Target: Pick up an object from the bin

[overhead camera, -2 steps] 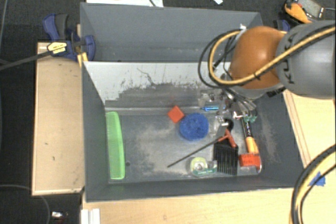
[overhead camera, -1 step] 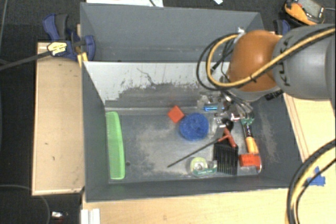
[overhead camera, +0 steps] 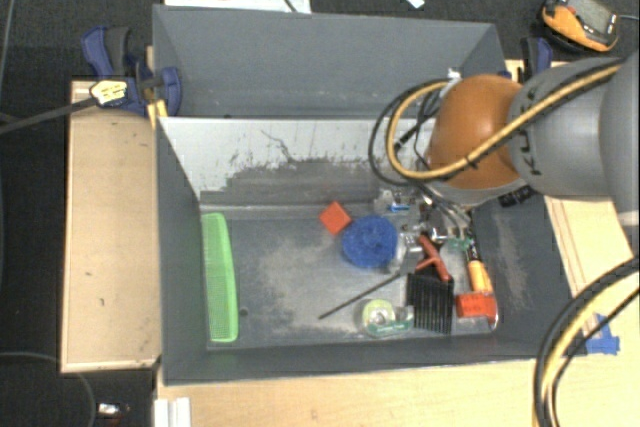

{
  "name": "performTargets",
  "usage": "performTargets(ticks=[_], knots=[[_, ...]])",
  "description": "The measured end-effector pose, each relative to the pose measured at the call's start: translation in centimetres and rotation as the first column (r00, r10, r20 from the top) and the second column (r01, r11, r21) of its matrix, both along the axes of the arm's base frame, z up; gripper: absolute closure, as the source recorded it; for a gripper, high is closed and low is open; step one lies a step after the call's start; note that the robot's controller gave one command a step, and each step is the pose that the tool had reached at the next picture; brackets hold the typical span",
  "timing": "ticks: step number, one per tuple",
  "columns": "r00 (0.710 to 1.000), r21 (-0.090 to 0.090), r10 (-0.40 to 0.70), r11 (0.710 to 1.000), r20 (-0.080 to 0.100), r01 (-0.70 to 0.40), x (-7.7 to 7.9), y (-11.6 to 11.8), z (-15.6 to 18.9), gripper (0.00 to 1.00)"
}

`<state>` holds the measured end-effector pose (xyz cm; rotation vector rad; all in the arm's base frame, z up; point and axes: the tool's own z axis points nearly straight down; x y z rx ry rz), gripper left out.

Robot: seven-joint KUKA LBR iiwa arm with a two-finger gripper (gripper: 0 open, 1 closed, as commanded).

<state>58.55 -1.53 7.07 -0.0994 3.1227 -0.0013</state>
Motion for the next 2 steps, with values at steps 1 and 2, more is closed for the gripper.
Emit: performTargets(ticks=[1, 2], knots=[[1.000, 0.001, 0.002, 1.000, -0.007, -0.002, -0.84, 1.07, 0.00, 1.00], [1.000, 0.001, 0.002, 1.000, -0.007, -0.002, -0.84, 1.06, 0.00, 1.00]])
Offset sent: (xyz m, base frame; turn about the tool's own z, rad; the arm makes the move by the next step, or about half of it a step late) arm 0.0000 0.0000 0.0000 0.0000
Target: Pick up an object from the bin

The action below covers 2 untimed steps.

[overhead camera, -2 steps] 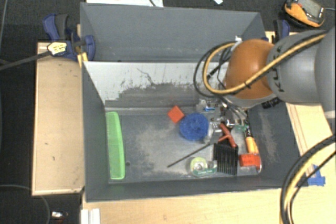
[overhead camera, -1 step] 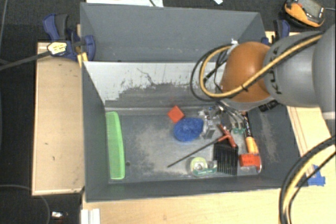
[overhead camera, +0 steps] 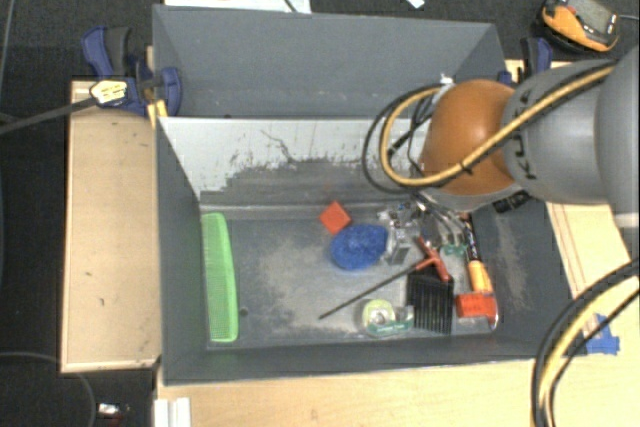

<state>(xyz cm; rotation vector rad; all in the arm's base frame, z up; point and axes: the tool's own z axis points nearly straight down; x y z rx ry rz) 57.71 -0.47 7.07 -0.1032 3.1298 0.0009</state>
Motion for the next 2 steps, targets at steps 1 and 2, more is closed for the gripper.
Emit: performTargets(ticks=[1, 2], knots=[[1.000, 0.000, 0.000, 1.000, 0.003, 0.000, 0.0, 0.0, 0.6, 1.00], [1.000, 0.000, 0.001, 1.000, 0.002, -0.001, 0.0, 0.0, 3.2, 1.00]])
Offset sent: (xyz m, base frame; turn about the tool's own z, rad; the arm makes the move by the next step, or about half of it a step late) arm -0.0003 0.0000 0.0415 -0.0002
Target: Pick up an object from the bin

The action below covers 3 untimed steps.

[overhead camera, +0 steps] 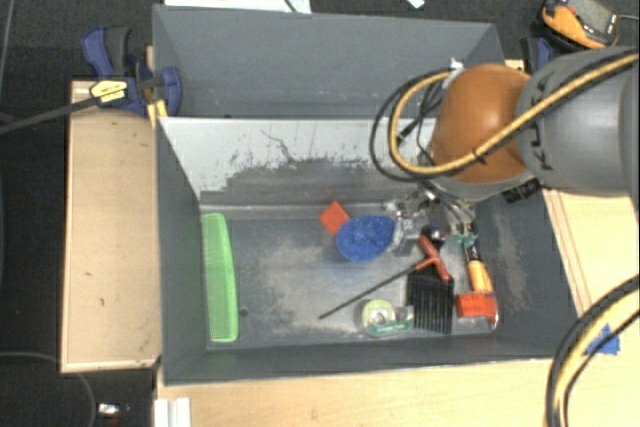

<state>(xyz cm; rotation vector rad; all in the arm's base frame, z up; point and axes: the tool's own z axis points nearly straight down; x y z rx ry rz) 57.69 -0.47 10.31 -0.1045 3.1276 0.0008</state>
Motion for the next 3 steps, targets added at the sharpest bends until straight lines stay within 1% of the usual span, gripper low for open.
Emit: performTargets(ticks=[1, 2, 3], knots=[[1.000, 0.000, 0.000, 1.000, 0.000, 0.000, 0.0, 0.0, 2.7, 1.00], [1.000, 0.000, 0.000, 1.000, 0.005, 0.000, 0.1, 0.0, 5.4, 1.00], [1.000, 0.000, 0.000, 1.000, 0.007, 0.000, 0.1, 0.0, 6.6, 1.00]])
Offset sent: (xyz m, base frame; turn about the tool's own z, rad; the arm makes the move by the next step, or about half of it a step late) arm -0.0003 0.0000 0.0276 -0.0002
